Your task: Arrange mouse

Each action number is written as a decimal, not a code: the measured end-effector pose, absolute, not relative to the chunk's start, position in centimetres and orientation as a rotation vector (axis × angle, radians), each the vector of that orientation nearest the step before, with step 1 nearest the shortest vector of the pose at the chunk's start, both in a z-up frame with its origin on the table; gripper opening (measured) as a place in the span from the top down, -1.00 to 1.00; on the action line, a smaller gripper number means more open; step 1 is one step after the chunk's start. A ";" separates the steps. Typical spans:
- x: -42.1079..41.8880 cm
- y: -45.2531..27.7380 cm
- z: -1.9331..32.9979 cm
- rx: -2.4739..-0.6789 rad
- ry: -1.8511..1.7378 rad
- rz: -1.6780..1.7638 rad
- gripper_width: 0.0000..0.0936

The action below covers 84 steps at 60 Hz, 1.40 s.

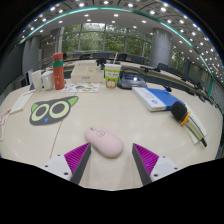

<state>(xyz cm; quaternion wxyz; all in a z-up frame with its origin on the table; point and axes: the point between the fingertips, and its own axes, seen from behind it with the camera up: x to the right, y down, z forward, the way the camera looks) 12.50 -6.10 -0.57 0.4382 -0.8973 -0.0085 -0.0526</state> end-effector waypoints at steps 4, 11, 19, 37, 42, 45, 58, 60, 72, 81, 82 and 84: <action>12.5 -4.6 -0.7 -2.230 -0.049 -0.123 -0.80; 12.5 -2.2 -0.9 -2.234 -0.075 -0.075 -0.79; 12.3 -0.2 -1.0 -2.237 -0.096 -0.024 -0.63; 11.5 0.4 -1.1 -2.227 -0.146 -0.018 0.18; 11.6 0.4 -1.0 -2.251 -0.129 -0.016 0.28; 11.8 0.4 -0.9 -2.262 -0.118 -0.026 0.30; 9.2 2.2 7.5 -2.144 -0.059 -0.058 0.30; 8.0 2.7 9.3 -2.118 -0.070 -0.056 0.30; -2.4 6.3 14.8 -2.043 -0.100 0.013 0.30; -9.5 8.0 9.3 -2.119 -0.141 0.052 0.30; -10.0 8.1 8.4 -2.133 -0.142 0.054 0.30; -10.9 8.5 6.6 -2.157 -0.146 0.050 0.30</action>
